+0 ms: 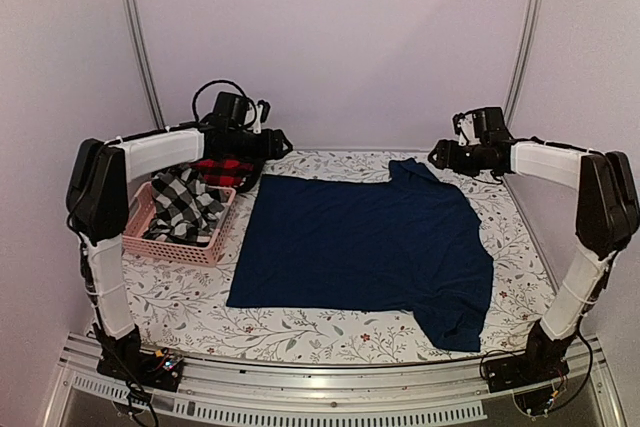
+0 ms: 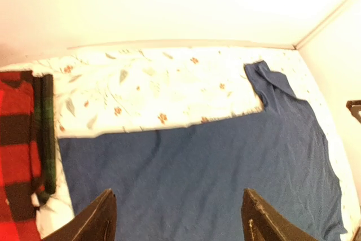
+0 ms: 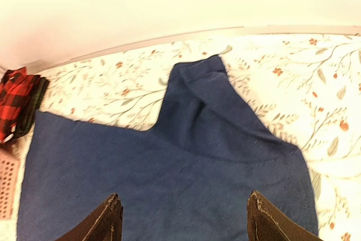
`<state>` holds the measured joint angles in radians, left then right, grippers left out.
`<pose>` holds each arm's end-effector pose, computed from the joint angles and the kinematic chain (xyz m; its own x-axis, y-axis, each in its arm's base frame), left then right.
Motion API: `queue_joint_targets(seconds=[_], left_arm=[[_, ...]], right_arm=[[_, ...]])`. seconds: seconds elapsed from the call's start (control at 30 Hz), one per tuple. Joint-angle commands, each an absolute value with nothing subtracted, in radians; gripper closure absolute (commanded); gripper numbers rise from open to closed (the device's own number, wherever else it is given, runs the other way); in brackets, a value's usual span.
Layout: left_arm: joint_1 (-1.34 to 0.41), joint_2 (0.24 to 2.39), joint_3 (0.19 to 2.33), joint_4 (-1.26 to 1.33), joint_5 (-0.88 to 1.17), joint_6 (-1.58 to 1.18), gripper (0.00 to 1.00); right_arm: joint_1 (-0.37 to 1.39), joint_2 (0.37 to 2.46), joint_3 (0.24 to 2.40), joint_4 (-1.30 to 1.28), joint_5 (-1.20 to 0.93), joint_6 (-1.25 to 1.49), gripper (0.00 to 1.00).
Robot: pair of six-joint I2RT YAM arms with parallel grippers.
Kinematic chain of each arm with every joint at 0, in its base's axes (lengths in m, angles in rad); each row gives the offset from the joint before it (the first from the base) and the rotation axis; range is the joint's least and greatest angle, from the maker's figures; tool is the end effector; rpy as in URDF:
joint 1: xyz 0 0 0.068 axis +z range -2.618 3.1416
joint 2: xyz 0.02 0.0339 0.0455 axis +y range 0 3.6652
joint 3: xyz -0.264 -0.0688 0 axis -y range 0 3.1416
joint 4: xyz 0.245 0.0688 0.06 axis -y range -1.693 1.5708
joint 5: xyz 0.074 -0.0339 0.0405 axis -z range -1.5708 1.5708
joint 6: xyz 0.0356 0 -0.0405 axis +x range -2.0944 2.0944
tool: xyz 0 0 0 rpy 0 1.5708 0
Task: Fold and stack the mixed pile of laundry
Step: Move the flattened T-shirt to the center of the board.
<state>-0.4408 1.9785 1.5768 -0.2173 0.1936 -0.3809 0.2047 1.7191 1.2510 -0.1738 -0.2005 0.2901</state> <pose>0.4152 -0.2035 0.2521 -0.6955 -0.0753 -0.7146 0.3252 0.8539 -0.4064 0.3823 0.0866 0.2524 -0.6634 0.1486 -0.7334 -0.1729 0.9232 0.3434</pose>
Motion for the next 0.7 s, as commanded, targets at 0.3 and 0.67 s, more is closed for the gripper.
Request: queue_joint_targets(seconds=[0.3, 0.67], left_arm=[[-0.387, 2.38, 1.995, -0.369, 0.17, -0.287, 0.25], [-0.368, 2.521, 2.133, -0.424, 0.18, -0.275, 0.24]], right_arm=[[0.191, 2.324, 1.854, -0.317, -0.038, 0.027, 0.16], [0.224, 2.614, 2.263, -0.588, 0.083, -0.069, 0.09]])
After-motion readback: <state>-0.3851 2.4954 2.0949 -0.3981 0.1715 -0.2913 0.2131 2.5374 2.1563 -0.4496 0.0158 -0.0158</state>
